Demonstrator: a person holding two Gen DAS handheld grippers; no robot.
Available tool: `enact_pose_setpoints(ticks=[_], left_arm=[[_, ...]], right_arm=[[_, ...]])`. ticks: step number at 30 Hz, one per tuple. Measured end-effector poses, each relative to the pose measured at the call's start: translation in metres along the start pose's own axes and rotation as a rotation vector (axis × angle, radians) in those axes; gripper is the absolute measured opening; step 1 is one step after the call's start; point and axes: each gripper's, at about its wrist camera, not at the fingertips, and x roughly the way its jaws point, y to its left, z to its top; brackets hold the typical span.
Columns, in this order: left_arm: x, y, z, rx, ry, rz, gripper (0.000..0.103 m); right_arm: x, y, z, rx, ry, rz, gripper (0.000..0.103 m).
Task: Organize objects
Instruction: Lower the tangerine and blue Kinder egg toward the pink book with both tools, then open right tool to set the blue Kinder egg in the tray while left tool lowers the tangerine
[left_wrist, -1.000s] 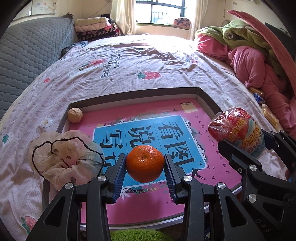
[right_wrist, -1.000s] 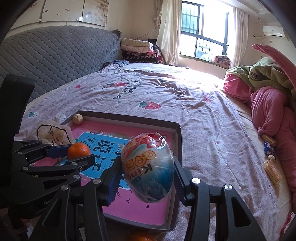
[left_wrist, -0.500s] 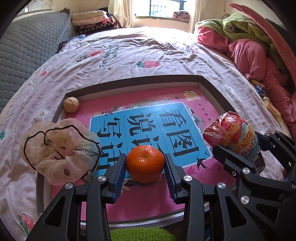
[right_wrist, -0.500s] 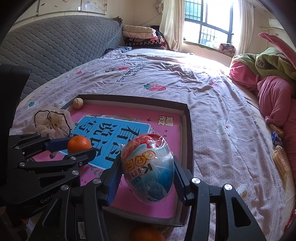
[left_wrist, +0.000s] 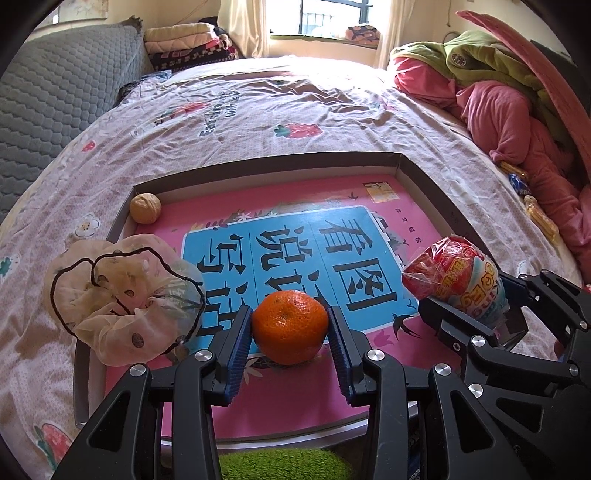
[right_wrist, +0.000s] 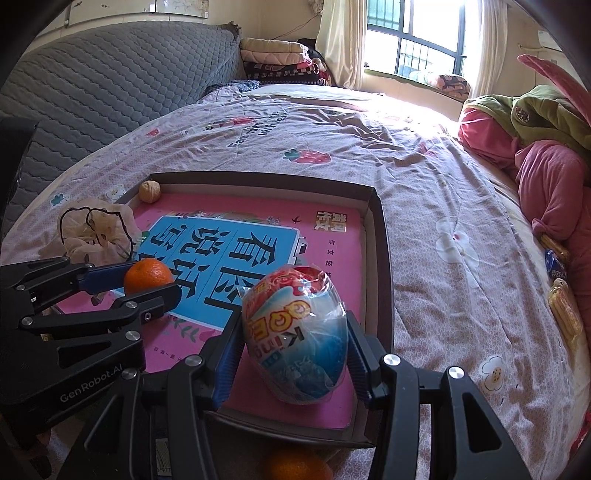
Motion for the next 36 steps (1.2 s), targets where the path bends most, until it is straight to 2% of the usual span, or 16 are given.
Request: enact_pose_setpoints(ticks=[14, 16, 24, 27, 31, 36], left_arm=[[-0.004, 0.000, -0.004, 0.004, -0.004, 0.007, 0.042], [-0.004, 0.000, -0.004, 0.000, -0.001, 0.005, 0.042], [-0.008, 0.000, -0.009, -0.013, 0.007, 0.002, 0.043], [-0.010, 0.001, -0.010, -0.016, 0.005, 0.004, 0.047], [-0.013, 0.001, -0.010, -0.018, 0.002, 0.006, 0.048], [-0.019, 0.003, -0.010, -0.025, -0.008, 0.010, 0.048]], right_arm=[[-0.001, -0.005, 0.001, 0.030, 0.017, 0.016, 0.053], [-0.001, -0.005, 0.001, 0.032, 0.016, 0.016, 0.056], [-0.003, -0.007, 0.000, 0.037, 0.020, 0.024, 0.058], [-0.005, -0.008, 0.000, 0.039, 0.014, 0.035, 0.061], [-0.008, -0.006, 0.001, 0.033, 0.004, 0.020, 0.068], [-0.011, -0.009, 0.003, 0.049, -0.009, 0.021, 0.068]])
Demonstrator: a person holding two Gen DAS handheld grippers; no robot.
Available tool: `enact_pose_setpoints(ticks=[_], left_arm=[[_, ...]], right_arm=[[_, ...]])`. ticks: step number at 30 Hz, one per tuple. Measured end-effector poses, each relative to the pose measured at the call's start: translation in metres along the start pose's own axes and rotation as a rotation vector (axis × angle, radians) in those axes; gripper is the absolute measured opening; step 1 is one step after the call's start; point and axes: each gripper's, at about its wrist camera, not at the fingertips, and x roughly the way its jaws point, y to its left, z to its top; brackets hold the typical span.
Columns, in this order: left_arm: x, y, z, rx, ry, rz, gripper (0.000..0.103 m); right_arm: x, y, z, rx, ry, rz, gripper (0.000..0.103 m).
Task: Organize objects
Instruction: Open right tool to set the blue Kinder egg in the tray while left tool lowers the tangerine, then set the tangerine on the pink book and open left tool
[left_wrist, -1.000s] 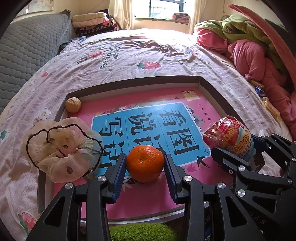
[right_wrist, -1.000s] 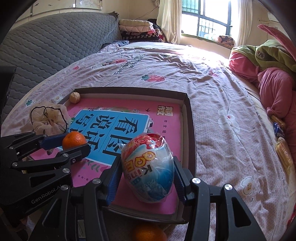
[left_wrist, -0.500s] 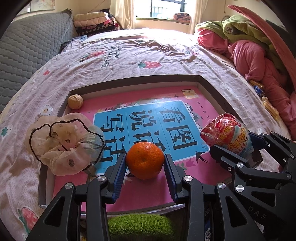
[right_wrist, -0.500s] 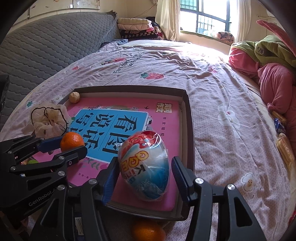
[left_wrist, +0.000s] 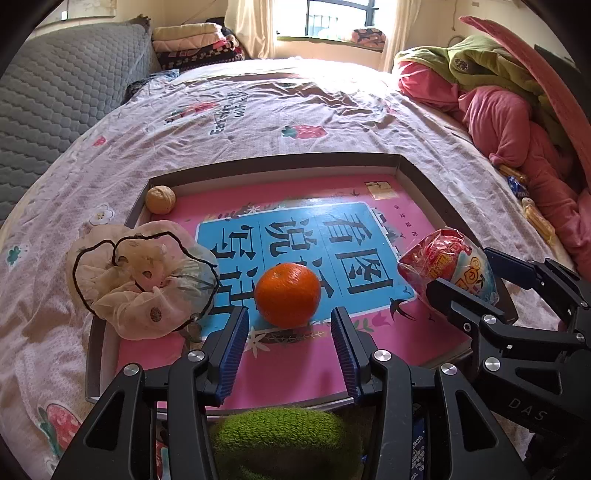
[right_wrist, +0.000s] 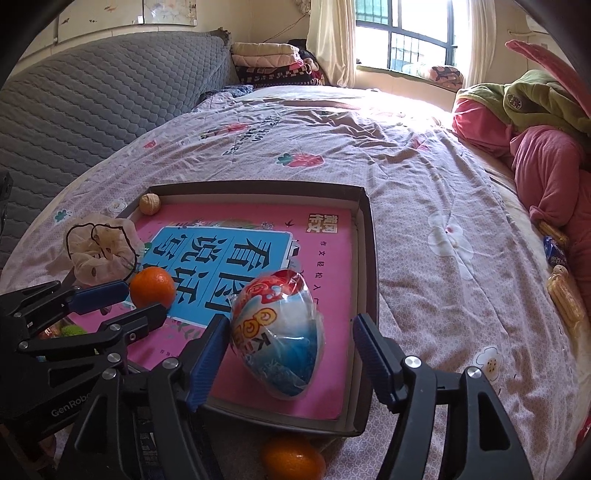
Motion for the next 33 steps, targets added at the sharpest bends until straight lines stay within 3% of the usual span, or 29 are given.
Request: enact_pose_setpoints(ticks=[33], left_arm=[[-0.046, 0.018, -0.003, -0.055, -0.074, 0.001, 0.048]], right_arm=[[-0.040, 0.005, 0.008, -0.024, -0.115, 0.000, 0.069]])
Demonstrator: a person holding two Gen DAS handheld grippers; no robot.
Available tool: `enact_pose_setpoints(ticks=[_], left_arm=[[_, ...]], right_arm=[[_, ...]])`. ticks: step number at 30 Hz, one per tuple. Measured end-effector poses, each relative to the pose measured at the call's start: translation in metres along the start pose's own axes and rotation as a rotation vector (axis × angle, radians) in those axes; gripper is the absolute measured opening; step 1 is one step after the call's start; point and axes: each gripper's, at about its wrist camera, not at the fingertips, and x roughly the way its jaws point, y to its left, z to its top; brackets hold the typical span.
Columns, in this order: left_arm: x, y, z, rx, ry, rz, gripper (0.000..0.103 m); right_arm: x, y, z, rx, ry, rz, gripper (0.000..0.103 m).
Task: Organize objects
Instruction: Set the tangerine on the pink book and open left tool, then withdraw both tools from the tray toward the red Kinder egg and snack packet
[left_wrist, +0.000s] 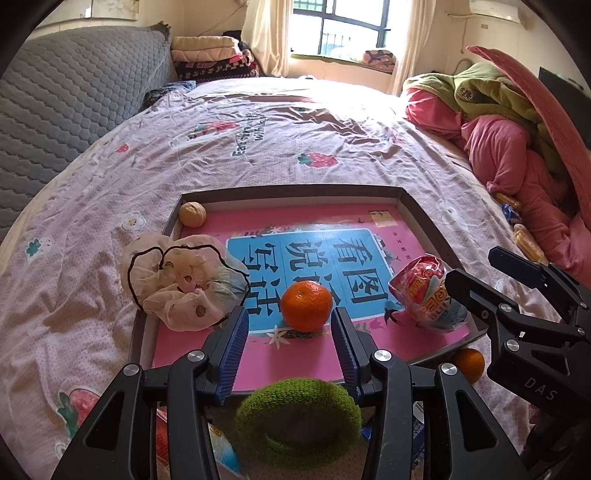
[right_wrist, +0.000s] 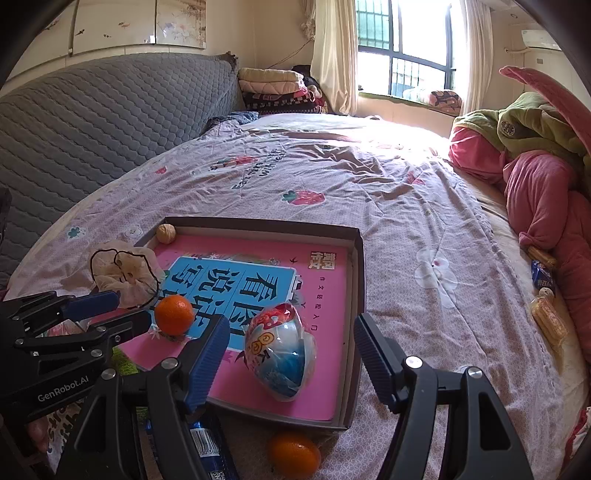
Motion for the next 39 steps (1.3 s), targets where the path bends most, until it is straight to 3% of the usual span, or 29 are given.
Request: enact_pose_setpoints(ticks=[20, 39], left_arm=[[-0.048, 0.014, -0.002, -0.023, -0.070, 0.008, 0.049], [-0.080, 0.028, -0.020, -0.037, -0.085, 0.035, 0.049]], right_arm=[[-0.033, -0.001, -0.002, 0.007, -0.064, 0.021, 0.071], [-0.066, 0.018, -0.013, -0.020, -0.134, 0.087, 0.075]])
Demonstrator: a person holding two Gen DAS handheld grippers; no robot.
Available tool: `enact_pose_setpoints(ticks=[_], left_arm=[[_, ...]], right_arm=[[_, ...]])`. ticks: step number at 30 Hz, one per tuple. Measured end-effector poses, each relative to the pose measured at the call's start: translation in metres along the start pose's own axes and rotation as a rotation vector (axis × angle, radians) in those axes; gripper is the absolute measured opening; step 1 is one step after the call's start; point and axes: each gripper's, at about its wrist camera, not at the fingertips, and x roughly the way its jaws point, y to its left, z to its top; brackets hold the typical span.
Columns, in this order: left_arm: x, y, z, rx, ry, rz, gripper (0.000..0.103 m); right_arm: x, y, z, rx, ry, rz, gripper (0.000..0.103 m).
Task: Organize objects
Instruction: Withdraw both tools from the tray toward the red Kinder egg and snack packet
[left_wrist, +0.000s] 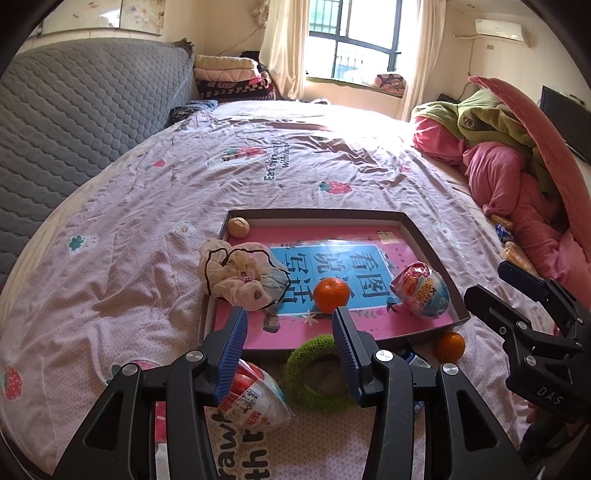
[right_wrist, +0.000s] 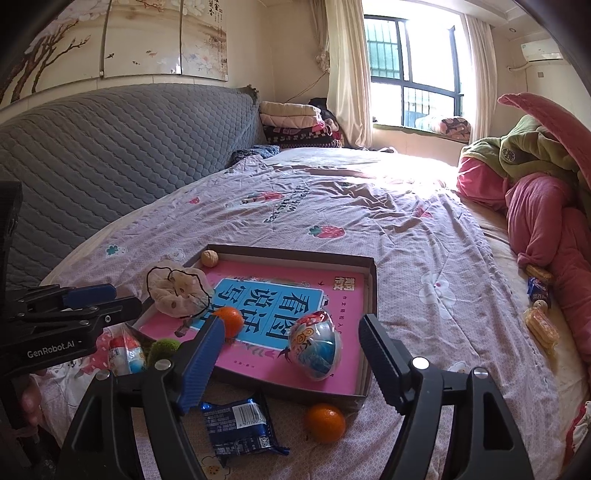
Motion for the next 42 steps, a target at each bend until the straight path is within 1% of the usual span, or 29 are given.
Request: enact_pose_setpoints(ticks=[2, 7, 19, 20, 22, 32, 36, 42], left_arm=[[-0.004, 0.002, -0.001, 0.000, -0.004, 0.005, 0.049], [-0.012, 0.005, -0.005, 0.002, -0.018, 0.019, 0.050], [-0.019, 0.008, -0.016, -0.002, -0.013, 0.017, 0.050], [-0.020, 0.008, -0.017, -0.002, -0.014, 0.018, 0.051], [-0.021, 0.008, -0.018, -0.001, -0.015, 0.018, 0.059], [-0.023, 0.002, -0.029, 0.021, -0.006, 0.017, 0.060], [-0.022, 0.001, -0.037, 0.027, 0.012, 0.015, 0.064], [-0.025, 0.000, -0.044, 0.039, 0.024, 0.013, 0.064]], right_arm=[[-0.003, 0.003, -0.001, -0.002, -0.012, 0.003, 0.075], [-0.010, 0.011, -0.006, -0.004, -0.025, 0.000, 0.080], [-0.021, 0.022, -0.028, -0.018, -0.028, -0.011, 0.083], [-0.023, 0.022, -0.029, -0.017, -0.030, -0.015, 0.083], [-0.026, 0.023, -0.030, -0.023, -0.036, -0.033, 0.083], [-0.036, 0.027, -0.032, -0.010, -0.047, -0.057, 0.084], [-0.038, 0.032, -0.035, -0.018, -0.042, -0.066, 0.084], [-0.042, 0.040, -0.037, -0.032, -0.041, -0.065, 0.084]])
